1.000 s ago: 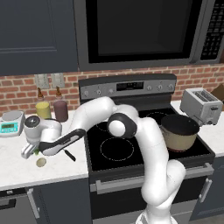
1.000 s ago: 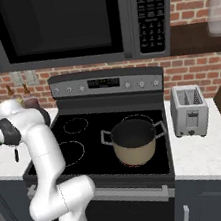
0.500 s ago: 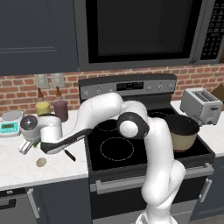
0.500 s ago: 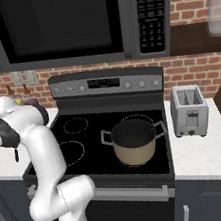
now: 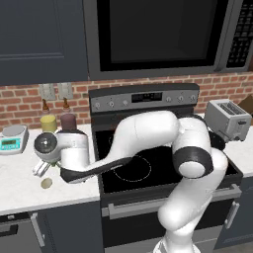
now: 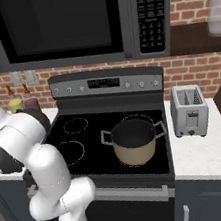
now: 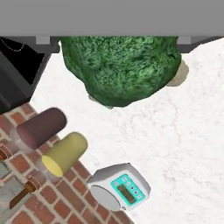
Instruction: Put the garlic and broccoli in the pot. Retrieve the spatula and lightly stir the vegetables in the pot.
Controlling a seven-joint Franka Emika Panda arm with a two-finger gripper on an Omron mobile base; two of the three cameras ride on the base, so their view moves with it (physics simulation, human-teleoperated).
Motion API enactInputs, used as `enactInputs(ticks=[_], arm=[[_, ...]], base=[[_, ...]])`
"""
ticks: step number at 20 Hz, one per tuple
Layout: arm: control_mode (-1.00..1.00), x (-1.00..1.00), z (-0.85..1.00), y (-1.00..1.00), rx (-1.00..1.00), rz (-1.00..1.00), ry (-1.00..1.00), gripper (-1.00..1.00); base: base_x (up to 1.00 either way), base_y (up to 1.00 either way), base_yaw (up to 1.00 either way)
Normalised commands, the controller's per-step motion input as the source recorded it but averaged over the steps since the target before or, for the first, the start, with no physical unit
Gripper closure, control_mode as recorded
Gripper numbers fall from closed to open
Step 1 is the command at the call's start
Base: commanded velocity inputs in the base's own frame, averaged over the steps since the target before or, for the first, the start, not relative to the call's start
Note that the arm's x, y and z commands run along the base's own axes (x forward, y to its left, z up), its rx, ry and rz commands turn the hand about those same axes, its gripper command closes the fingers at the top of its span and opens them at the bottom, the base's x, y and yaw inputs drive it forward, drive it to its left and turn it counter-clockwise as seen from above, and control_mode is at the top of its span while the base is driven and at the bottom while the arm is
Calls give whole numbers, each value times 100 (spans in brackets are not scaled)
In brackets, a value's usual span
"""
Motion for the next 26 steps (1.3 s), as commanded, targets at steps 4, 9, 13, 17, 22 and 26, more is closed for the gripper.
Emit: enactInputs(ticks=[4,9,13,17,22,26], arm=[[-100,-50,65,-100,9,-9,1,100],[-100,-33,71,-100,17,-15,10,100],[-100,-18,64,-100,20,-18,16,100],[-100,-21,41,-100,24,-19,11,100],[-100,-19,35,-100,21,-18,8,100],[-100,-13,30,-100,17,-19,7,100]], base=[[0,0,0],[0,0,0],[0,0,0],[0,0,0],[0,0,0],[0,0,0]])
